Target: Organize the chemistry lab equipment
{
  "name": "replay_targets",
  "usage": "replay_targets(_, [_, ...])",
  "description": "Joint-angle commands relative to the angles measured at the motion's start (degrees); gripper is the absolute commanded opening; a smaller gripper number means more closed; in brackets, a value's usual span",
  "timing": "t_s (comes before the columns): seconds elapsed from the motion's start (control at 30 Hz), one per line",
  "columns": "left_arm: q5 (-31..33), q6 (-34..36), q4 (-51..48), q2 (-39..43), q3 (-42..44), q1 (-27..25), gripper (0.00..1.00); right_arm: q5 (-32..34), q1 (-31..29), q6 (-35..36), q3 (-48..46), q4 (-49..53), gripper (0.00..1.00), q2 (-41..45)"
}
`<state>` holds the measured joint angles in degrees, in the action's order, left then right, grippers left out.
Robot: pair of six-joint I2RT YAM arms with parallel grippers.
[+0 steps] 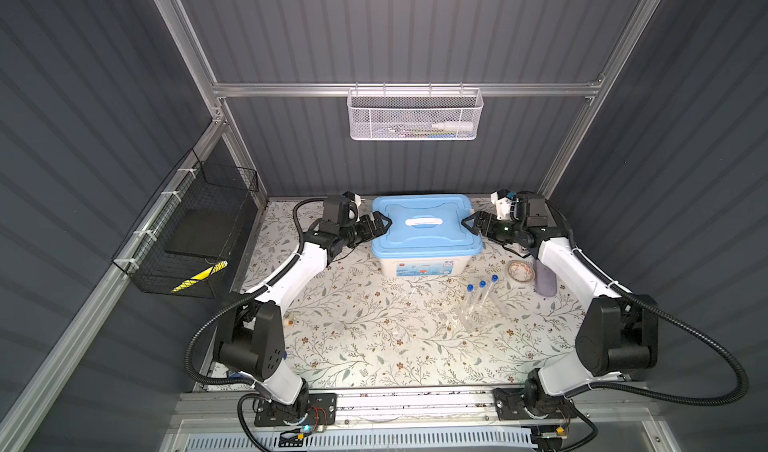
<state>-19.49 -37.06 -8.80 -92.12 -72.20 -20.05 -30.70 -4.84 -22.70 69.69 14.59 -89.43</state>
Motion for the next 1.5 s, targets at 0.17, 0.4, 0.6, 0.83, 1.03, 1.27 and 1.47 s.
replay_targets(0.17, [0.17,0.57,-1.05,3.39,2.82,5.02,1.0,1.71,-0.63,0.57,1.61,1.08,0.94,1.42])
replay_targets(0.4, [7.63,6.86,-7.16,7.04,2.64,7.13,1.0,9.86,2.32,3.74,-3.56,-0.51,0.99,8.51])
replay_targets(0.6, [16.49,10.18,-9.59,9.67,4.48,8.3,1.0,19.94,5.66,8.63,-9.3,-1.01,0.99,14.09])
replay_targets(0.83, [27.58,15.89,-6.37,13.32,10.75,9.28,1.0,27.59,8.74,11.68,-21.53,-11.68,0.99,19.04])
replay_targets(1.03, [33.94,20.39,-0.36,15.52,18.16,10.94,1.0,30.53,9.06,13.37,-30.81,-21.33,0.99,20.26])
replay_targets(1.27, [38.12,24.68,8.64,16.35,25.74,12.02,1.0,31.52,9.05,14.79,-39.68,-33.28,0.99,20.52])
replay_targets(1.47, [40.26,28.22,13.8,15.7,30.13,12.89,1.0,32.29,9.01,16.13,-45.04,-43.42,0.99,19.7])
